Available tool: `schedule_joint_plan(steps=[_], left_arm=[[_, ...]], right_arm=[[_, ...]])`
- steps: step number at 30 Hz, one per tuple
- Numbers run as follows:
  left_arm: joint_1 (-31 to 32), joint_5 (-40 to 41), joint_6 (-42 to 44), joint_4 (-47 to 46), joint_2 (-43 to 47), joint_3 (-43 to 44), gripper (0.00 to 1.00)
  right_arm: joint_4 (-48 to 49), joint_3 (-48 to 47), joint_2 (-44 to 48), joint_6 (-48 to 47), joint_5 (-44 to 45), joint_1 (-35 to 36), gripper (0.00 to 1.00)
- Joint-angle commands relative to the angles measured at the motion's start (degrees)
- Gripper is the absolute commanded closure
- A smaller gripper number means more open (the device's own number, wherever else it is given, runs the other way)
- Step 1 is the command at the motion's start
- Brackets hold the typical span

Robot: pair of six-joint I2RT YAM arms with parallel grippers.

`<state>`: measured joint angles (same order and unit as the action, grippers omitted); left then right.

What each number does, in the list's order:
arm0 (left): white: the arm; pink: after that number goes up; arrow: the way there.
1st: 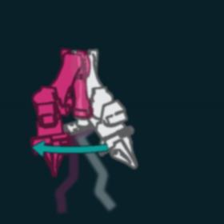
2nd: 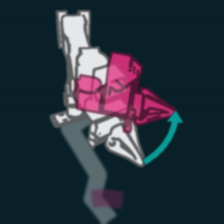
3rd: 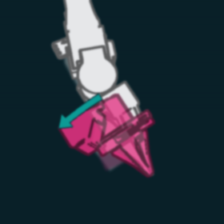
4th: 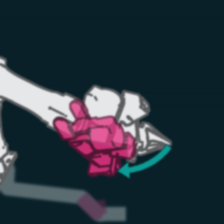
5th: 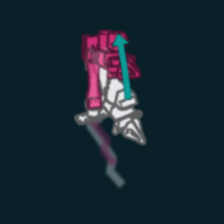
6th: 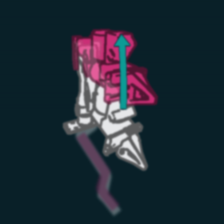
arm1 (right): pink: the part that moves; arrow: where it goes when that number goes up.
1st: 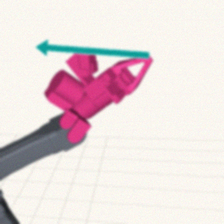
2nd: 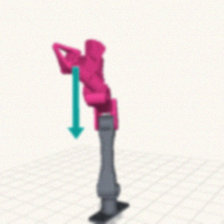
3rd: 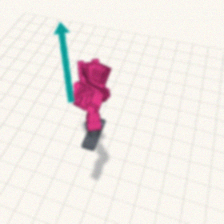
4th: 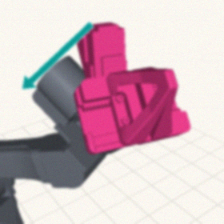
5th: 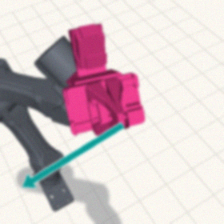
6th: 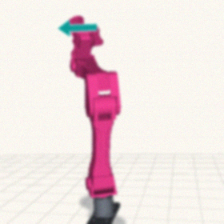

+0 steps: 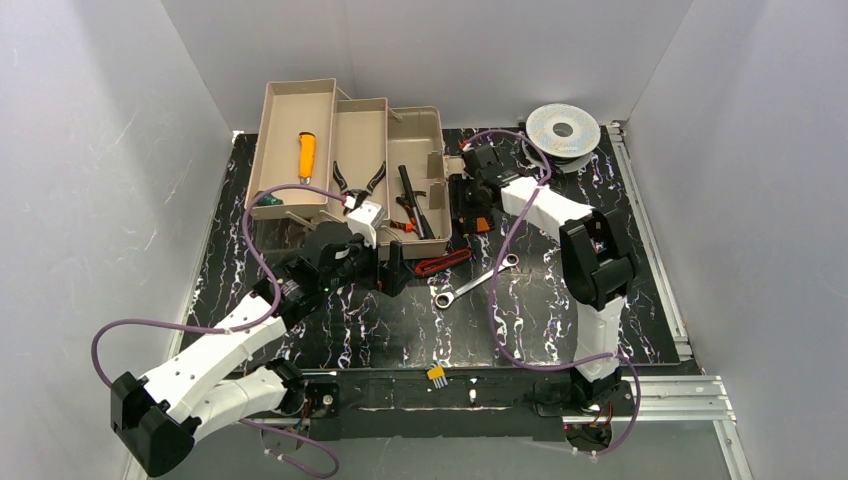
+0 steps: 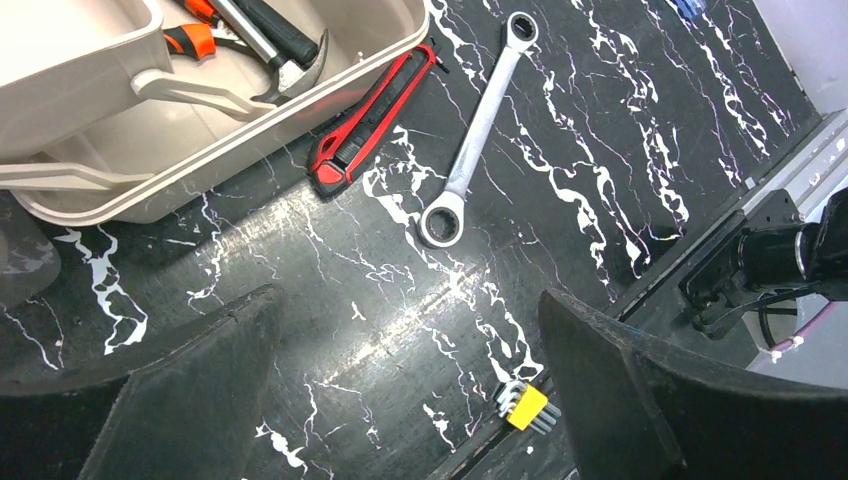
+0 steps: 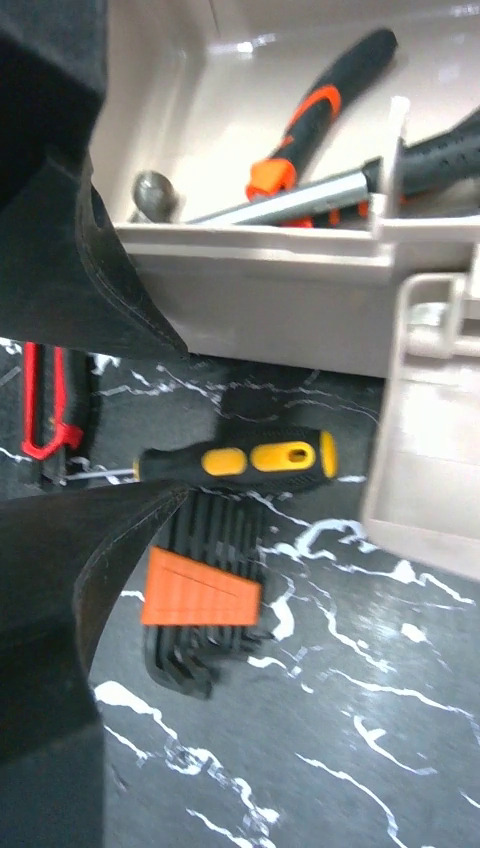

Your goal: Pack the tool kit

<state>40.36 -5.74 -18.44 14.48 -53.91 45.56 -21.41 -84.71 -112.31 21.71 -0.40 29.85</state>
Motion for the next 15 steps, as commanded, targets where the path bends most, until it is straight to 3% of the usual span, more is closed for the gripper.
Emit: schedule_joint_plan(steps=[1, 9, 15], left_arm=[[0.2, 2.1, 0.0, 1.5, 2.3, 0.5, 0.02], [0.2, 4.0, -0.2, 1.9, 2.9, 1.0, 0.02], [0.2, 4.0, -0.1, 4.5, 2.7, 2.3, 0.02]], right_arm=[[-1.9, -4.7, -3.6, -7.2, 7.1, 0.8, 0.46], [-3.2, -8.2, -8.9, -10.2, 9.6, 1.2, 0.47], [-2.5, -5.5, -6.9, -10.5, 10.4, 1.8, 0.75]])
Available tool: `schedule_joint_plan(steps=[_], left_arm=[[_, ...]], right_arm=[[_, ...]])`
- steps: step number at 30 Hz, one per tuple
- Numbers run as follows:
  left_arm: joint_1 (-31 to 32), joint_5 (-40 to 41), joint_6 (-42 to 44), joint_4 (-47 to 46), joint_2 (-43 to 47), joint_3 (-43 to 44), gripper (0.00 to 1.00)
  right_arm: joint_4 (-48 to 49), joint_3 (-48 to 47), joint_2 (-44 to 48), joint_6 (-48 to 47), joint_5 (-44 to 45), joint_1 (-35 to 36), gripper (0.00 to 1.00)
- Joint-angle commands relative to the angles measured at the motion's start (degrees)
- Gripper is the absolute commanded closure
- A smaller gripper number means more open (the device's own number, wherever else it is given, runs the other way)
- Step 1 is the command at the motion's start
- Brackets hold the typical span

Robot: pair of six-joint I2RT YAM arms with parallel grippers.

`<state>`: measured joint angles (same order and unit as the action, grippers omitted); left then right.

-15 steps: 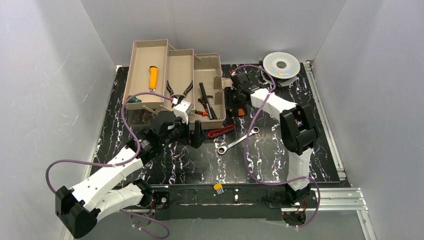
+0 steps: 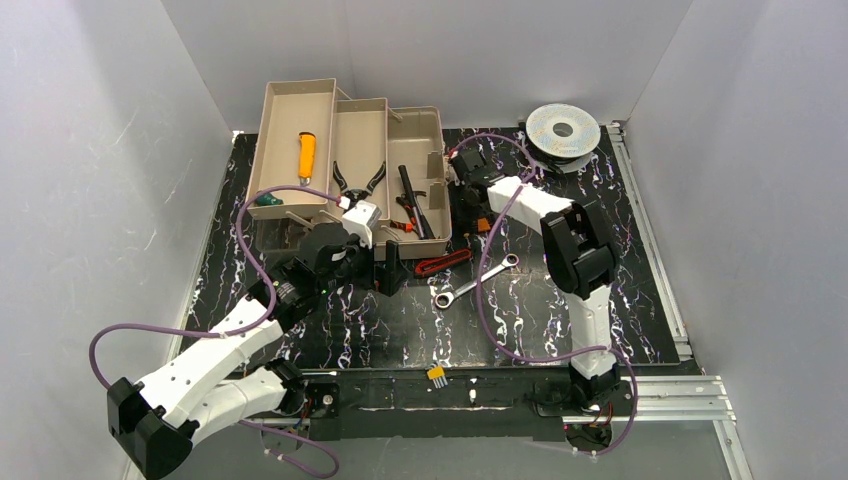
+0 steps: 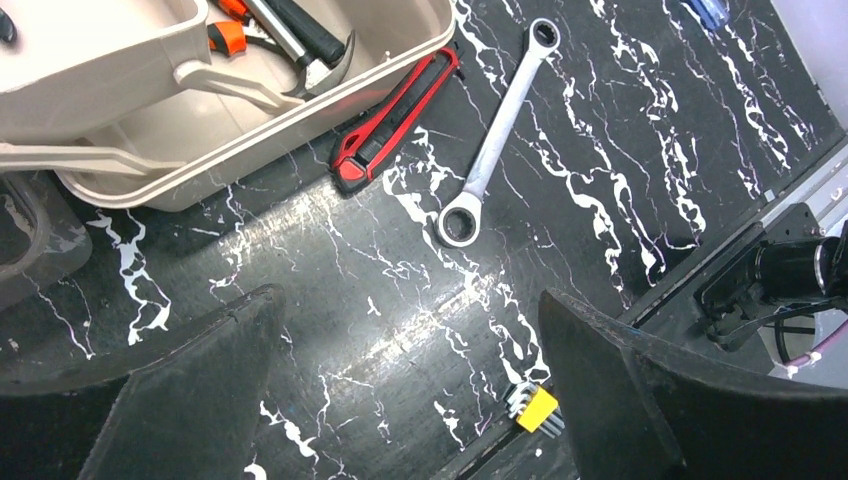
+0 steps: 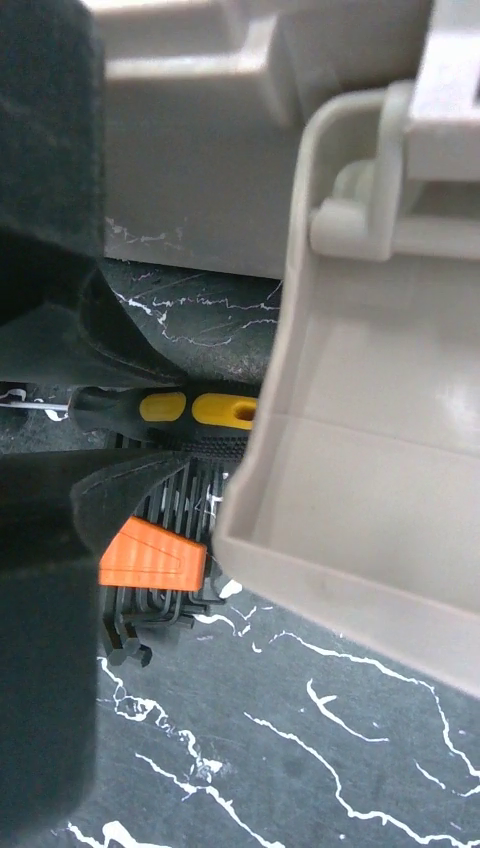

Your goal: Pack the tool kit

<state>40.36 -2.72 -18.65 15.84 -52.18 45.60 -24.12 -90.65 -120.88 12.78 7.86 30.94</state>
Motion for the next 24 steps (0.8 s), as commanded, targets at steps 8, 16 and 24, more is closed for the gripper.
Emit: schedule_joint_plan(steps=[8, 16, 24], left_arm=[[0.2, 1.9, 1.4, 6.8, 2.5, 4.5, 0.02], [0.2, 4.6, 3.7, 9.7, 2.6, 5.7, 0.02], [0.1, 23.2, 7.0, 18.0, 4.9, 13.4, 0.02]], right_arm=[[4.9, 10.3, 12.7, 0.9, 4.2, 0.7, 0.90], [11.7, 20.2, 26.5, 2.2, 3.1, 0.7, 0.92], [11.5, 14.6, 30.0, 4.5, -8.9, 1.0, 0.98]])
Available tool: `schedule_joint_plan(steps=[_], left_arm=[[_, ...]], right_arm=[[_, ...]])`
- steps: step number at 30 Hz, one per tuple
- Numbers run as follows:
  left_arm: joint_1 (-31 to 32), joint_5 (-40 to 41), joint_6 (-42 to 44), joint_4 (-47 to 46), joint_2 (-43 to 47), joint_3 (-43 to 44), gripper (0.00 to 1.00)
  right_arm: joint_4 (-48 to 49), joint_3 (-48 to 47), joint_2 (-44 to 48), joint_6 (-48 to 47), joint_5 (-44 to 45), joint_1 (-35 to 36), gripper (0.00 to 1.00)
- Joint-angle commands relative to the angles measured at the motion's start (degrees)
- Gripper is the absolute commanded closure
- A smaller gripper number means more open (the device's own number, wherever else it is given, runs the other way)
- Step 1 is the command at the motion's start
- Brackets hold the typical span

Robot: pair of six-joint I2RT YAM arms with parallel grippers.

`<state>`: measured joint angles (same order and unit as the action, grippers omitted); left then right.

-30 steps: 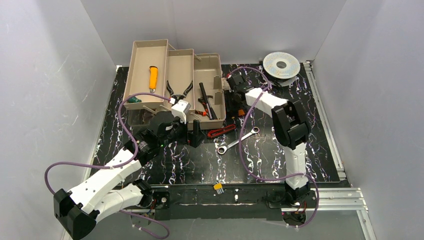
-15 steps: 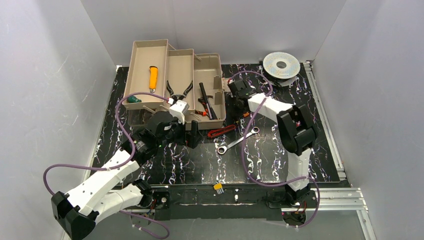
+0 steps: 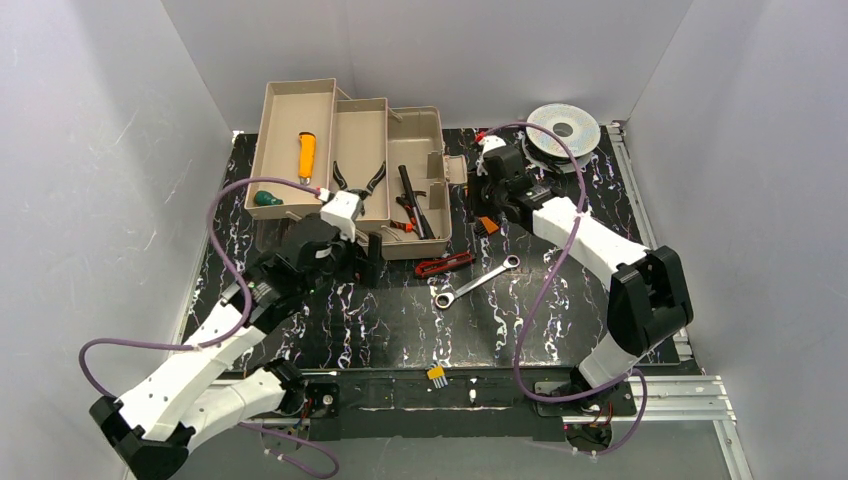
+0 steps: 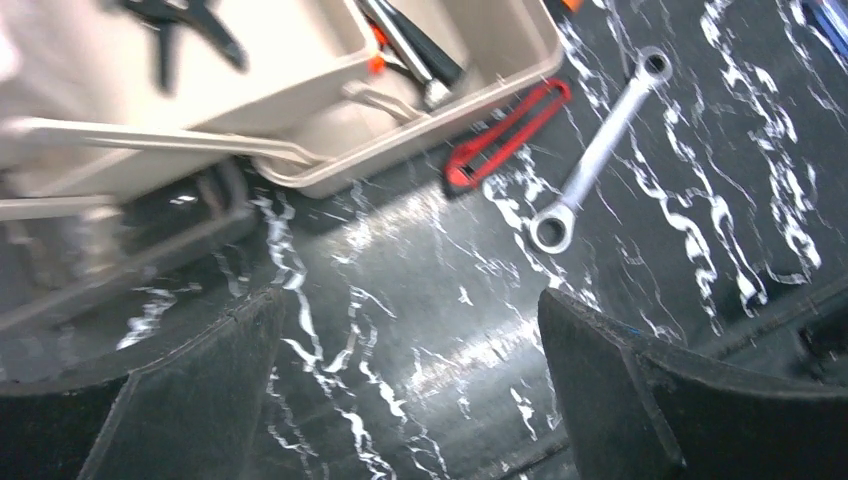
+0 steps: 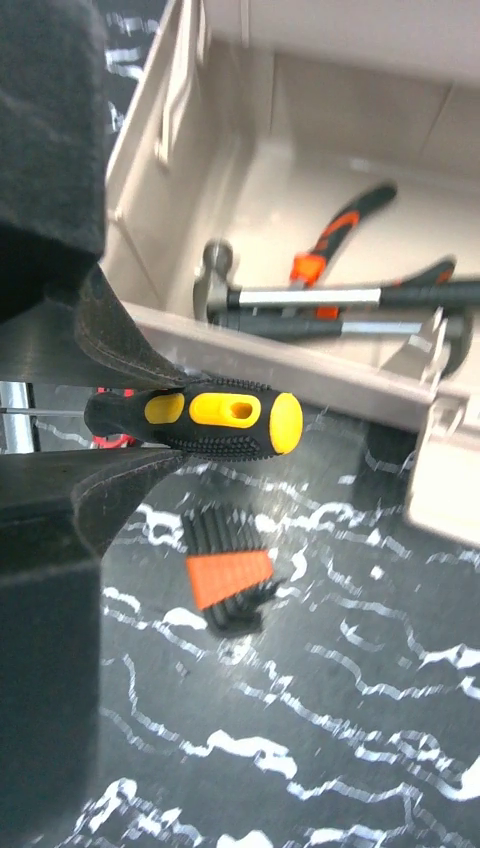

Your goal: Pack the tool kit

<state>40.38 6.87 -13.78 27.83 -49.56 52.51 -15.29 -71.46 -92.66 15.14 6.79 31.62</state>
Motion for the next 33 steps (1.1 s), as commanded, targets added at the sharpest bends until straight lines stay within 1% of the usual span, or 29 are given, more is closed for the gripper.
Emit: schedule_joint_plan(steps=[1, 2, 4, 6, 11, 13, 15, 16, 17, 18, 20, 22, 24, 26, 28, 29, 30, 32, 33], left_arm=[[0.1, 17.3, 2.1, 7.8, 1.9, 7.9, 0.02], [0.1, 21.1, 2.3, 9.2, 1.8, 8.9, 0.02], [0.0, 25.7, 3.5, 9.5, 2.2, 9.3, 0.02], [0.0, 26.4, 4.9, 8.2, 3.3, 8.5, 0.02], [-0.1, 20.1, 7.2, 6.1, 6.7, 5.2, 0.02], [-0.1, 17.2, 8.6, 5.4, 7.9, 3.4, 0.02], [0.0, 14.9, 9.2, 5.1, 8.8, 1.8, 0.02], [0.0, 13.8, 9.6, 5.0, 9.2, 1.3, 0.02], [0.0, 12.7, 9.8, 4.6, 9.6, 0.7, 0.02], [0.0, 11.8, 10.2, 4.1, 9.9, 0.1, 0.02], [-0.1, 9.9, 11.0, 3.2, 10.4, -1.2, 0.02], [0.0, 8.6, 12.0, 1.8, 10.5, -2.6, 0.02], [0.0, 7.5, 12.7, 1.3, 10.0, -3.5, 0.02], [0.0, 5.7, 13.1, 1.4, 9.3, -3.4, 0.02], [-0.1, 3.9, 13.3, 1.2, 8.9, -3.5, 0.02], [0.0, 3.1, 13.5, 1.1, 8.5, -3.7, 0.02], [0.0, 1.9, 13.5, 0.9, 7.5, -3.9, 0.02], [0.0, 1.2, 13.5, 0.9, 6.3, -3.8, 0.02], [0.0, 1.1, 13.5, 0.9, 5.6, -3.8, 0.02]], right_arm=[[4.1, -5.1, 1.7, 2.8, -10.0, 0.4, 0.98], [5.7, -5.5, 1.4, 3.5, -12.6, 0.5, 0.98], [7.6, -7.7, -0.3, 5.1, -15.9, 0.6, 0.98], [8.1, -10.5, -3.2, 6.9, -18.1, 0.6, 0.99], [8.4, -17.6, -8.3, 9.3, -22.1, 0.7, 0.99], [7.0, -20.8, -10.5, 8.6, -23.0, 0.7, 0.98], [4.3, -24.2, -13.0, 6.9, -23.4, 0.8, 0.95], [2.8, -25.8, -14.2, 5.8, -23.8, 0.8, 0.91], [1.7, -27.0, -15.1, 4.7, -24.1, 0.8, 0.86], [0.6, -28.2, -15.6, 4.2, -24.0, 0.8, 0.76], [-0.1, -28.2, -15.7, 3.6, -23.2, 0.8, 0.52], [0.2, -27.1, -13.8, 3.3, -21.4, 0.7, 0.31], [0.4, -25.6, -12.0, 2.8, -19.8, 0.7, 0.26], [0.1, -23.8, -9.2, 2.4, -17.3, 0.6, 0.23], [0.0, -21.0, -6.1, 2.3, -15.7, 0.3, 0.23], [0.4, -18.8, -4.5, 2.2, -14.8, 0.2, 0.23], [1.4, -13.4, -0.4, 2.2, -12.3, -0.3, 0.22], [2.9, -6.7, 3.3, 2.4, -10.7, -0.6, 0.22], [3.6, -4.7, 5.2, 2.6, -9.7, -0.7, 0.22]])
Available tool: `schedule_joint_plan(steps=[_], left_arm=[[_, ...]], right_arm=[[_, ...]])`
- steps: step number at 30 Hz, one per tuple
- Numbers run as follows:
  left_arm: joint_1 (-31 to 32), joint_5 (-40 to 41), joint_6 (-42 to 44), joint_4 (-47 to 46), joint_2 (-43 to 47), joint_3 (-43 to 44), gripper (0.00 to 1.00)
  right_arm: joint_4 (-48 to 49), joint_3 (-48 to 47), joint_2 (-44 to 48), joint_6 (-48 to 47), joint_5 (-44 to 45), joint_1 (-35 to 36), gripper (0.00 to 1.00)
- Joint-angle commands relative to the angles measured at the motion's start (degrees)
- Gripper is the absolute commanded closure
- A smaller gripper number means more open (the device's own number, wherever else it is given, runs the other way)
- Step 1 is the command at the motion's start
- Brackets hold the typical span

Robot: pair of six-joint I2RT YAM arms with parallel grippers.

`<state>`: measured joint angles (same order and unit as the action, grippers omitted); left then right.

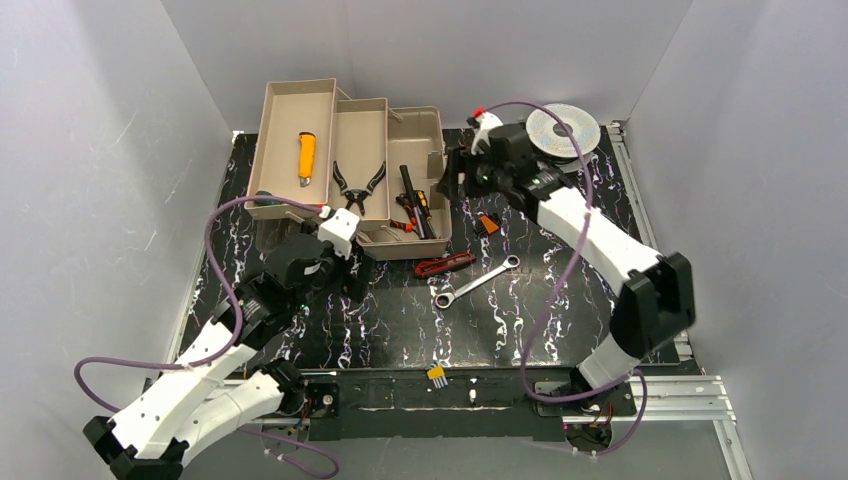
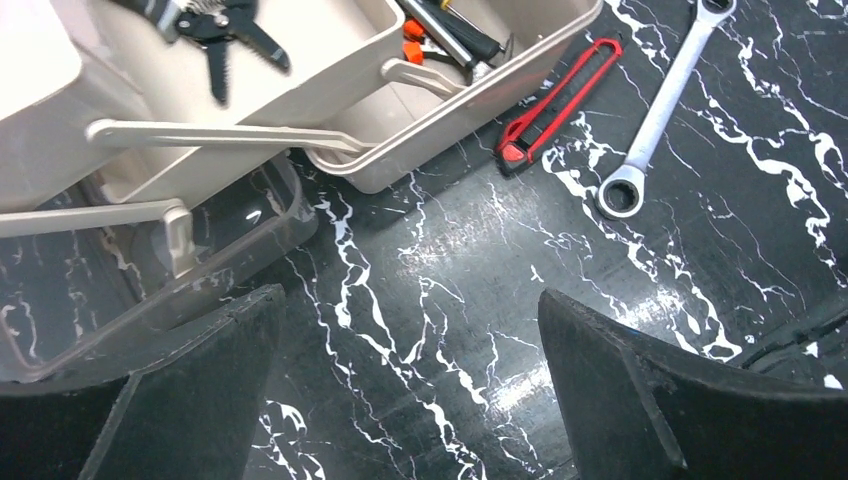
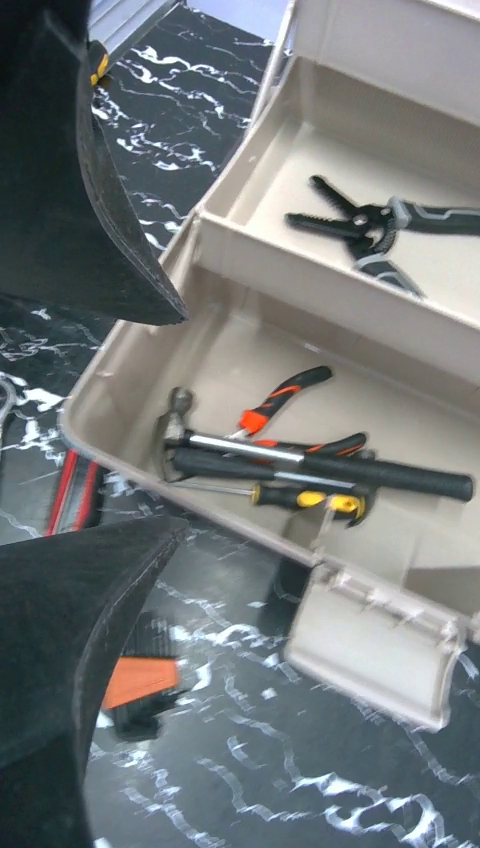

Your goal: Pack the tool kit

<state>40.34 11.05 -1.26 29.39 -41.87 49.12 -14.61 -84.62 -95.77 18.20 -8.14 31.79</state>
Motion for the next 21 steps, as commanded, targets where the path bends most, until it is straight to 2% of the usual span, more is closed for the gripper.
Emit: schedule_joint_plan(steps=[1, 8, 11, 21], left_arm=[[0.0, -3.2, 1.0, -0.6, -3.0, -0.2, 0.02], [-0.1, -3.2, 0.3, 0.1, -9.2, 1.5, 0.02], [0.0, -5.6, -0.8, 0.5, -12.3, 2.6, 0.02], [0.3, -11.0, -4.7, 0.8, -17.3, 6.4, 0.02]], right_arm=[[3.7, 12.6, 10.2, -0.1, 6.3, -0.9, 0.22], [7.8, 31.9, 21.4, 3.7, 12.7, -0.9, 0.22], [8.8, 37.8, 24.9, 5.5, 14.7, -0.9, 0.21], [5.3, 44.4, 28.3, 7.7, 11.4, -0.2, 0.19]])
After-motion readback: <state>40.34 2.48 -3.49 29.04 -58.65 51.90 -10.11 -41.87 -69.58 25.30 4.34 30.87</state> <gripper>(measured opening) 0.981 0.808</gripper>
